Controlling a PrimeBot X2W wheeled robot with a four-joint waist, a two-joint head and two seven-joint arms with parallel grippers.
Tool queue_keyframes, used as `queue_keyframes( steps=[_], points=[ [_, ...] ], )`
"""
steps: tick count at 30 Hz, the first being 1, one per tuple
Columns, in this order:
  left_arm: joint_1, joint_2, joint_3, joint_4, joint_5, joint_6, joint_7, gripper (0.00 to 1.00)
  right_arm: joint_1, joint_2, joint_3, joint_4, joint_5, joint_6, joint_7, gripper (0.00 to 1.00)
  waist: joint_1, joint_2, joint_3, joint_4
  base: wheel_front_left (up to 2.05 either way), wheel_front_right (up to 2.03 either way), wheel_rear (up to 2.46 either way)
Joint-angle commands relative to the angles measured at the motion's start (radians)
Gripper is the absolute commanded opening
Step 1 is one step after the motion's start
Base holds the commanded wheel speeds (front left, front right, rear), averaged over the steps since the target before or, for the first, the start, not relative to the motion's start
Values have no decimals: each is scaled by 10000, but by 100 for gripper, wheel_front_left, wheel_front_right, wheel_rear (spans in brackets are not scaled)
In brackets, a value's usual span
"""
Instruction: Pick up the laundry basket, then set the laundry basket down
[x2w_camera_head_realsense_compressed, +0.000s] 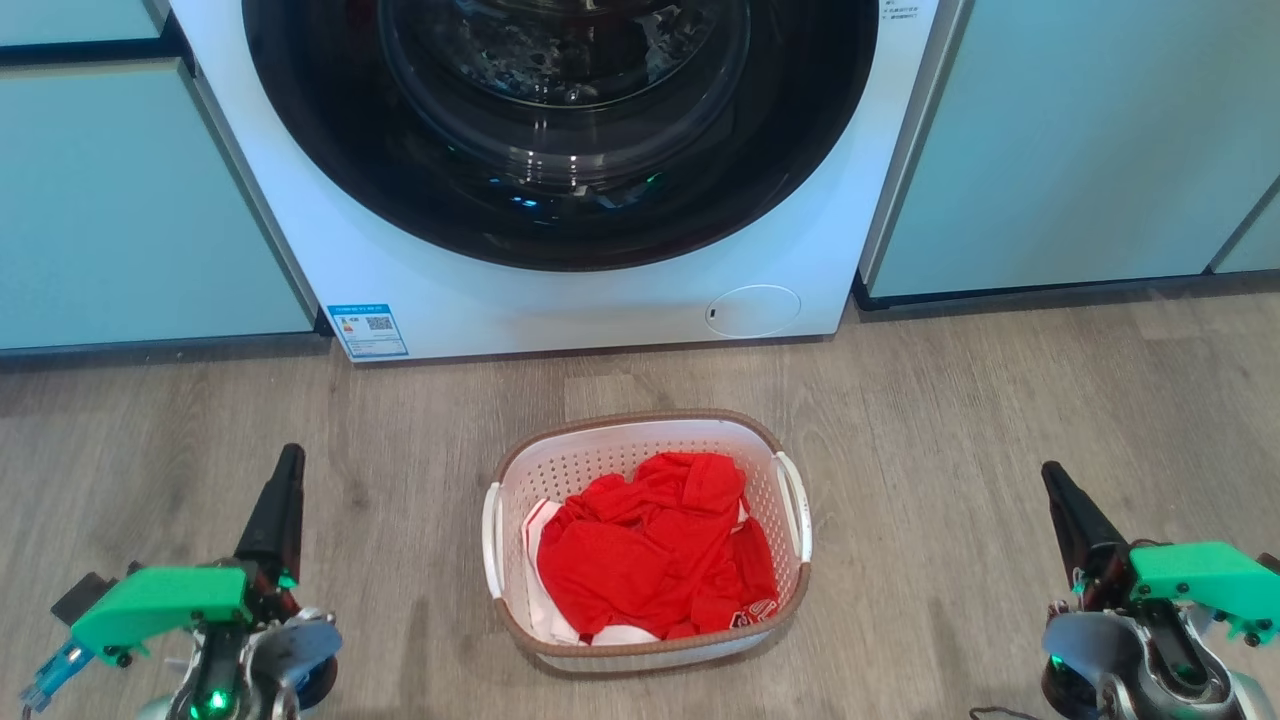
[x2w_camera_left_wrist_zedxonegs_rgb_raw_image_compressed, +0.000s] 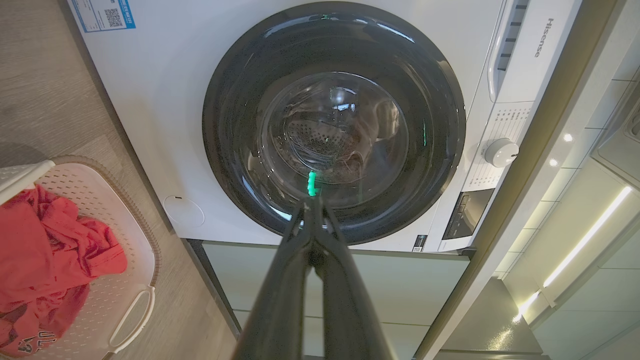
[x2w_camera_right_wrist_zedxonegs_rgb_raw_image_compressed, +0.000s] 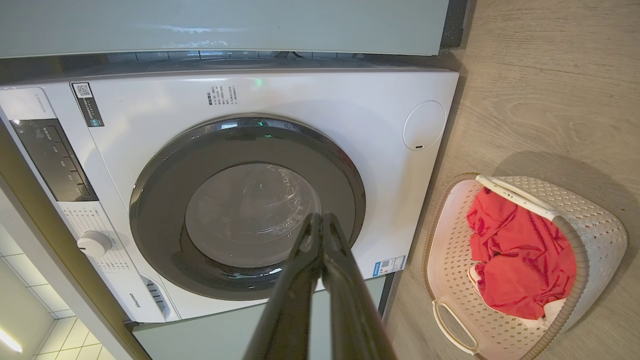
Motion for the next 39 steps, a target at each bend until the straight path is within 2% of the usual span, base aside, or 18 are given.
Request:
queue_keyframes(
  steps=[1,28,29,32,39],
  points=[
    [-550,103,366,-295,67,-69,79,0,-491,-71,164,-349,-110,-15,85,0,0,0,0,0,0,0,0],
    [-550,102,363,-295,64,-69,76,0,-491,-70,163,-349,-110,-15,85,0,0,0,0,0,0,0,0],
    [0,0,-2,4,0,0,0,100,0,2,1,4,0,0,0,100,0,0,0,0,0,0,0],
    [248,-82,-35,422,1,10,-7,100,183,63,46,442,1,0,-16,100,0,0,0,0,0,0,0],
    [288,-72,-129,286,122,5,-211,100,160,56,269,384,-92,-1,-220,100,0,0,6,-5,0,0,0]
  ],
)
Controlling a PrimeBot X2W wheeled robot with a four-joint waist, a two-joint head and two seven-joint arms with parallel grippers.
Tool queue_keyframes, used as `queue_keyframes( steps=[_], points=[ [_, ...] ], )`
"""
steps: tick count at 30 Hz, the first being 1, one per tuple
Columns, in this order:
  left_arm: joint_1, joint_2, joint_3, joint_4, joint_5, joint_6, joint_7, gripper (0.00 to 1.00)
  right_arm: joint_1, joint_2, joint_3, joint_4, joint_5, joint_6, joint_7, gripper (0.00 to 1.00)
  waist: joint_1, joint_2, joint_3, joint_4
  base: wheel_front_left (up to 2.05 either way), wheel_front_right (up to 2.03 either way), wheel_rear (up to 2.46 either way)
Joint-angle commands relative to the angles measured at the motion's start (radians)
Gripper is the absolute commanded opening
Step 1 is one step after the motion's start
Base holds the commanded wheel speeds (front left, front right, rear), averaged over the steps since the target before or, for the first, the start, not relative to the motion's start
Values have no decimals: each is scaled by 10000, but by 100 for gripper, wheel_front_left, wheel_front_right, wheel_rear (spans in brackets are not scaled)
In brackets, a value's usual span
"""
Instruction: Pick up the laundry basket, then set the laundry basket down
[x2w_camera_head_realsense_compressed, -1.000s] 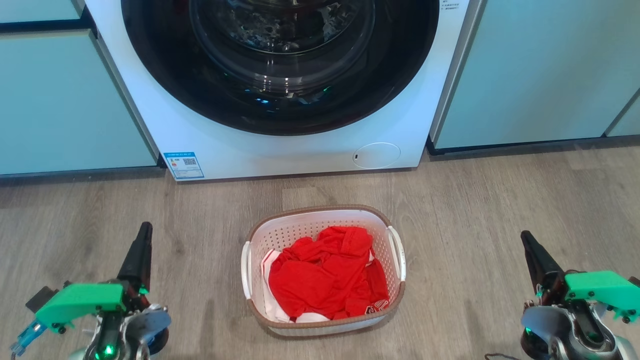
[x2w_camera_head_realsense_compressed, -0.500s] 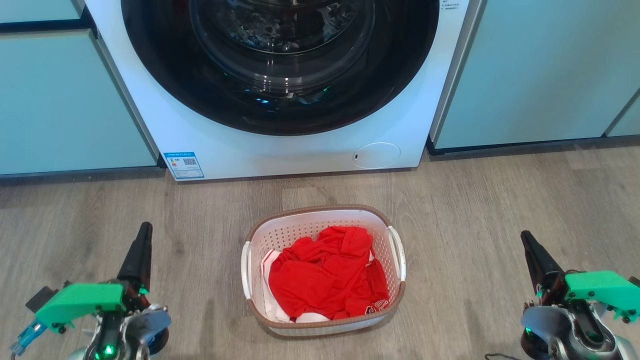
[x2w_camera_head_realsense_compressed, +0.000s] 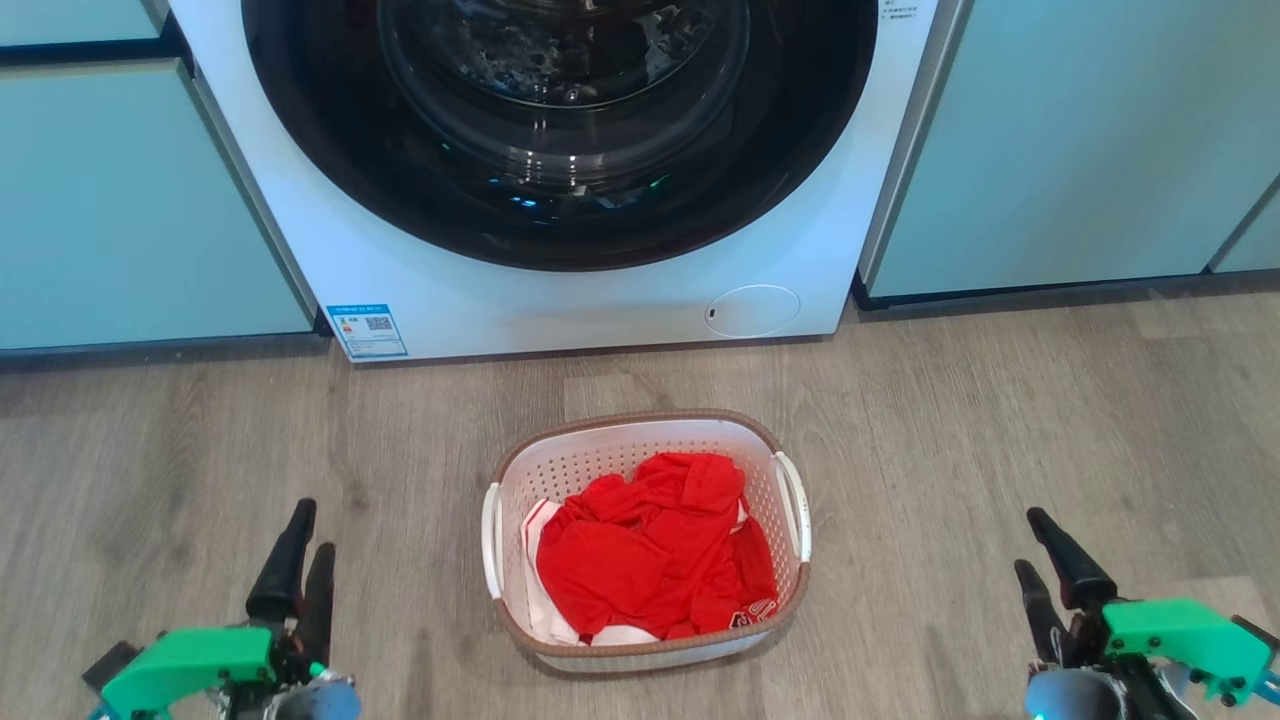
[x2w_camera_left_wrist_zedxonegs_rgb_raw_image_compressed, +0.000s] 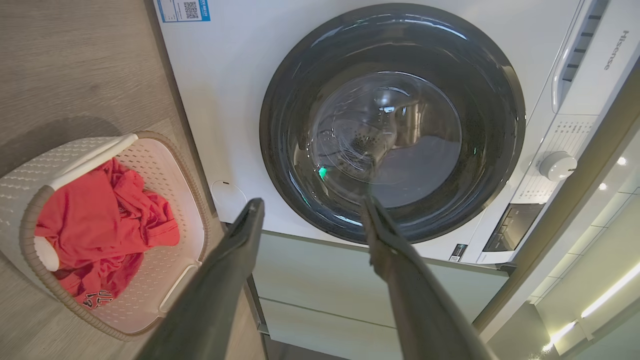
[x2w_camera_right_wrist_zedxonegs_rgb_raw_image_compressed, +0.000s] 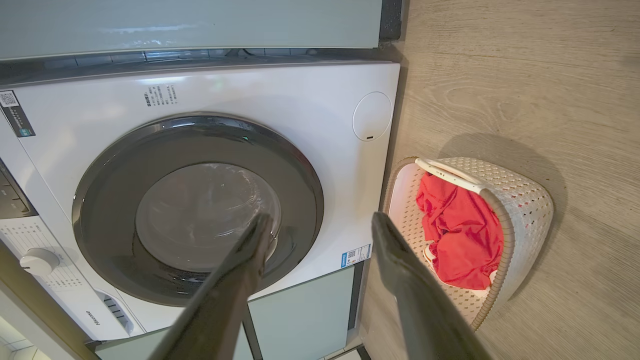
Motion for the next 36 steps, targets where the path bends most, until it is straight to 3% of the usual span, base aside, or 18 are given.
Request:
queue_keyframes(
  steps=[1,17,32,36],
  points=[
    [-454,91,-67,-409,146,-7,-131,100,-405,-49,100,-355,-124,-1,-128,100,0,0,3,-2,0,0,0],
    [-489,113,-186,-909,1198,72,-572,100,-531,-65,419,-663,-1375,-3,-568,100,0,0,31,-13,0,0,0],
    [-503,135,-515,-1725,3589,546,-1012,100,-648,-81,880,-1245,-3690,-5,-1006,100,0,0,65,-13,0,0,0],
    [-497,142,-681,-1953,4594,723,-1159,100,-708,-86,1126,-1414,-4771,-5,-1152,100,0,0,78,-15,0,0,0]
  ],
)
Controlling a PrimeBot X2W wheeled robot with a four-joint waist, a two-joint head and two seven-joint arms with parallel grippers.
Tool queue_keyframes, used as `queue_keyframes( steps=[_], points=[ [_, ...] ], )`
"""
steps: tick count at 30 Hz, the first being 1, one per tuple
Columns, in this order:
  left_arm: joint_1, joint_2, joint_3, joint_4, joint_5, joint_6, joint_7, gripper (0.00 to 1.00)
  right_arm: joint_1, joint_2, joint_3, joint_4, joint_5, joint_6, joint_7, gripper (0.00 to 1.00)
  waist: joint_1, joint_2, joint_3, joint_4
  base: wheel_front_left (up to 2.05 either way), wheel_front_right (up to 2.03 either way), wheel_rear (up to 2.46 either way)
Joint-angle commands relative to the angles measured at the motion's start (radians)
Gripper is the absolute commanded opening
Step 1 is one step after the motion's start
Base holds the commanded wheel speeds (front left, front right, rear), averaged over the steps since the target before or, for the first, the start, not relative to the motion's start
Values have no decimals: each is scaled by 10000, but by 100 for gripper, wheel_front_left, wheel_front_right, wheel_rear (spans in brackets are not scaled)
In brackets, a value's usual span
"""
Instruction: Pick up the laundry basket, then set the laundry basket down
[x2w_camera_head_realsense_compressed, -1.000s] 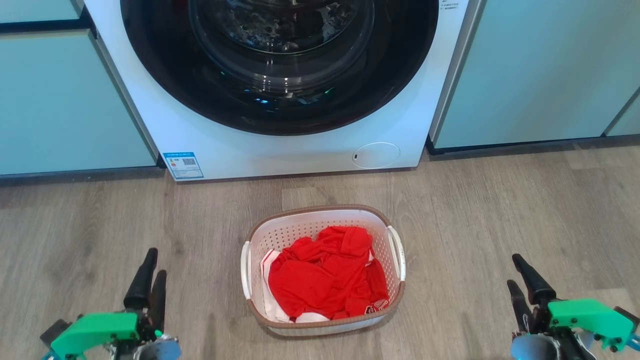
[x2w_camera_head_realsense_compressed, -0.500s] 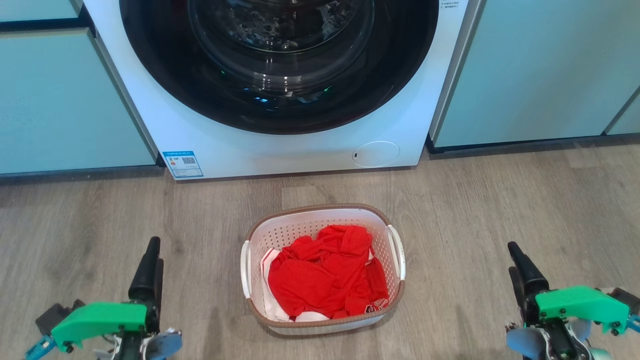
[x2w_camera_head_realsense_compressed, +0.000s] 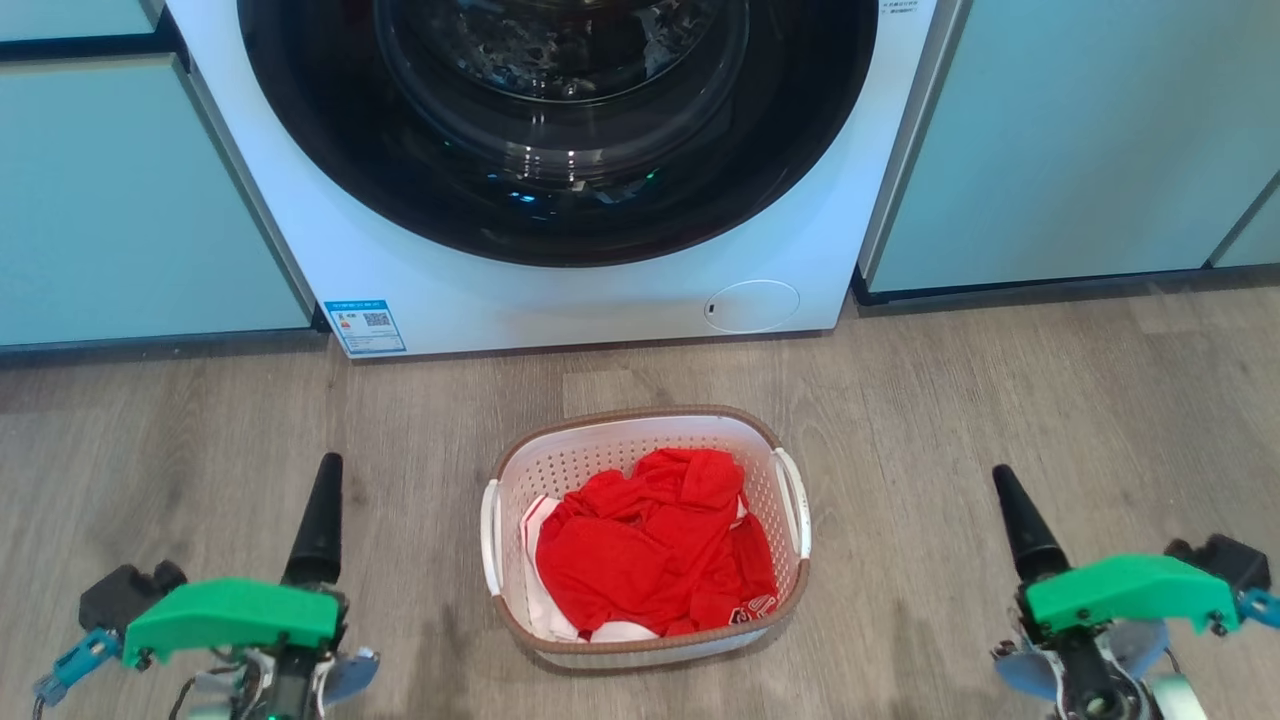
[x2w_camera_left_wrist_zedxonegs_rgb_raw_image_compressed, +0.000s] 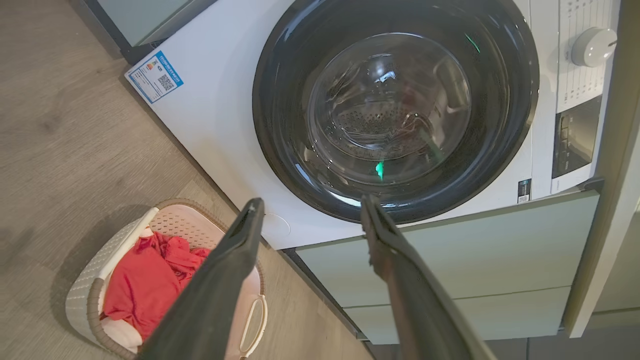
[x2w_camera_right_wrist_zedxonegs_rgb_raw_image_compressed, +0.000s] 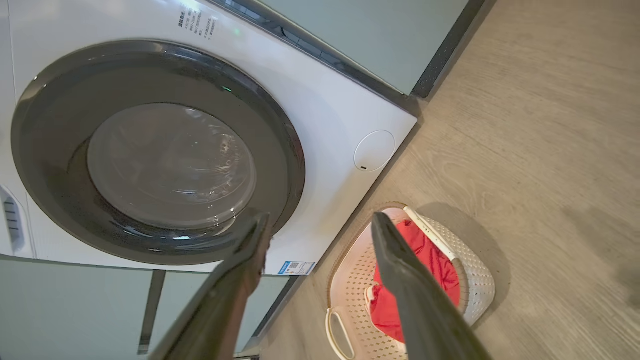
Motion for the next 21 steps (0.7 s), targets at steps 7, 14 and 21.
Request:
queue_keyframes(
  steps=[7,14,21],
  points=[
    [-403,133,-163,-652,1609,250,-285,100,-582,-92,423,-628,-1441,-6,-307,100,0,0,21,0,0,0,0],
    [-302,148,-292,-747,2728,430,-461,100,-584,-98,621,-752,-2230,-7,-482,100,0,0,40,5,0,0,0],
    [-171,215,-449,-781,3767,648,-666,100,-553,-105,791,-723,-3066,-8,-686,100,0,0,58,13,0,0,0]
  ],
)
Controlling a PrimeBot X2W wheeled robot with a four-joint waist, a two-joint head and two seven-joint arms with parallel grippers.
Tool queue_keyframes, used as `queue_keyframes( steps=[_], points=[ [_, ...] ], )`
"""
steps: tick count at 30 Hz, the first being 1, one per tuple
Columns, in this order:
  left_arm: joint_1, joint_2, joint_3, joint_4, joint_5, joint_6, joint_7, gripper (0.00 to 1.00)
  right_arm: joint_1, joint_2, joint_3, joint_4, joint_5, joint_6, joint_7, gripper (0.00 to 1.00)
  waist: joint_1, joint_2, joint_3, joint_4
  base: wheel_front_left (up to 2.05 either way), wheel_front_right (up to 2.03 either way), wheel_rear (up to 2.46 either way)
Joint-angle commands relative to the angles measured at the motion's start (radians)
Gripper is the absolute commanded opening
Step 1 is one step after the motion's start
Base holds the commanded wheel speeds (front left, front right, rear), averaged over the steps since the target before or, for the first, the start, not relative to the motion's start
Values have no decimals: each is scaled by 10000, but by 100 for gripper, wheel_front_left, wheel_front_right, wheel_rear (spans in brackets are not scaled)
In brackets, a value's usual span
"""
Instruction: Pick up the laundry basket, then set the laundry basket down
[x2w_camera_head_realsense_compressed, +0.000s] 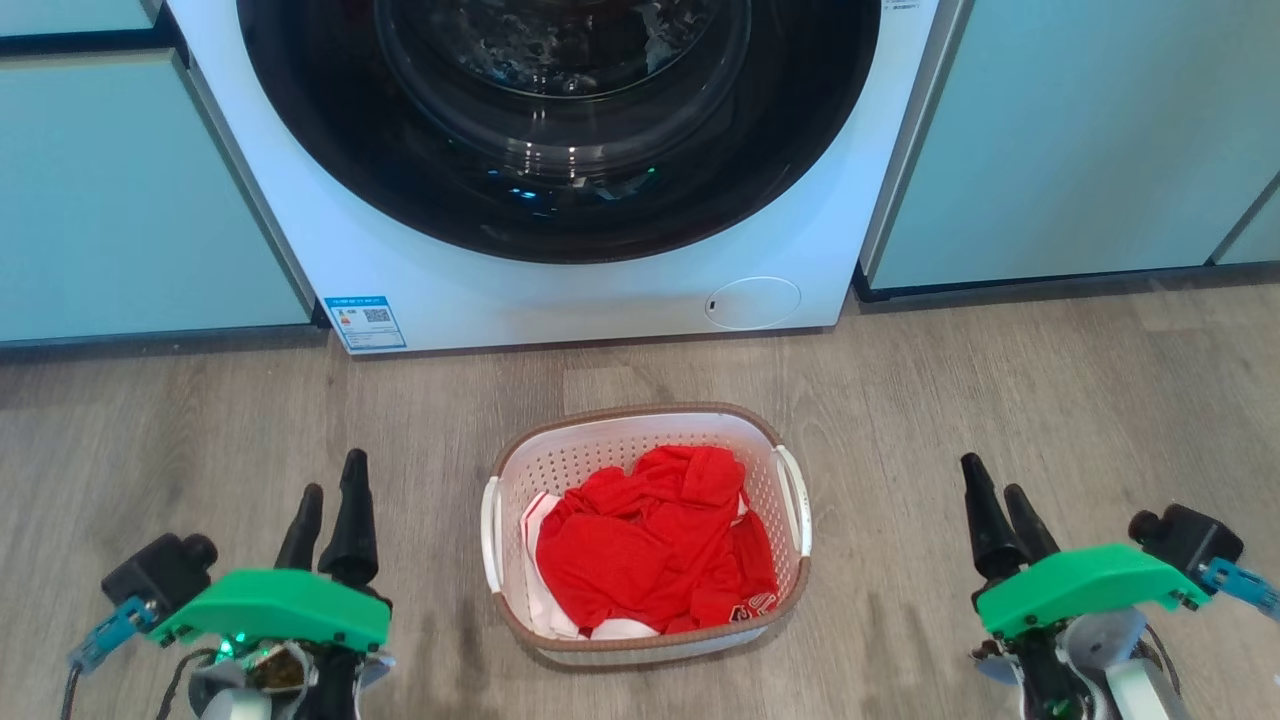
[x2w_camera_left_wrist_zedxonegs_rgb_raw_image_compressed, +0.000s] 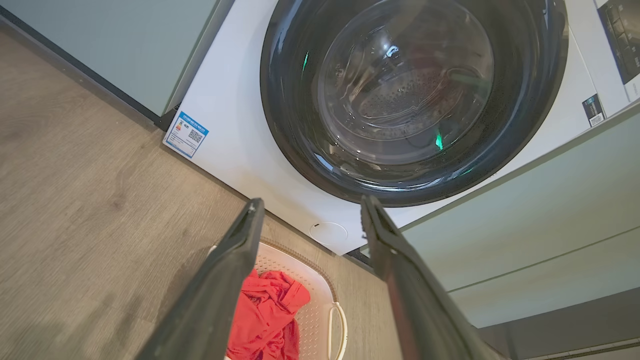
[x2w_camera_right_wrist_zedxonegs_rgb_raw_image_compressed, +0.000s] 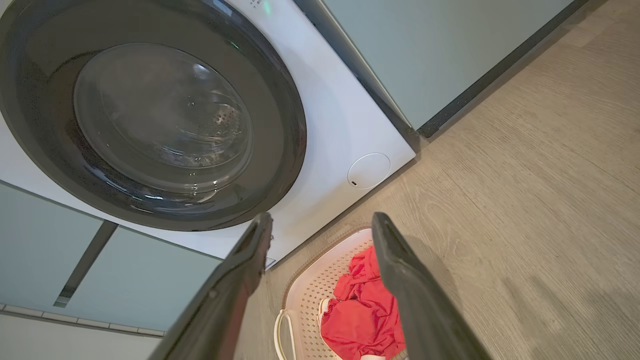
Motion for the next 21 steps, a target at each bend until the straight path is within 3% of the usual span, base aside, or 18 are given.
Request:
queue_keyframes(
  steps=[1,21],
  points=[
    [-214,167,84,-425,374,64,-136,100,-537,-97,187,-380,-348,-8,-184,100,0,0,1,0,0,0,0],
    [118,322,-279,-626,2856,603,-723,100,-549,-118,695,-451,-2705,-10,-770,100,0,0,-5,-20,0,0,0]
  ],
)
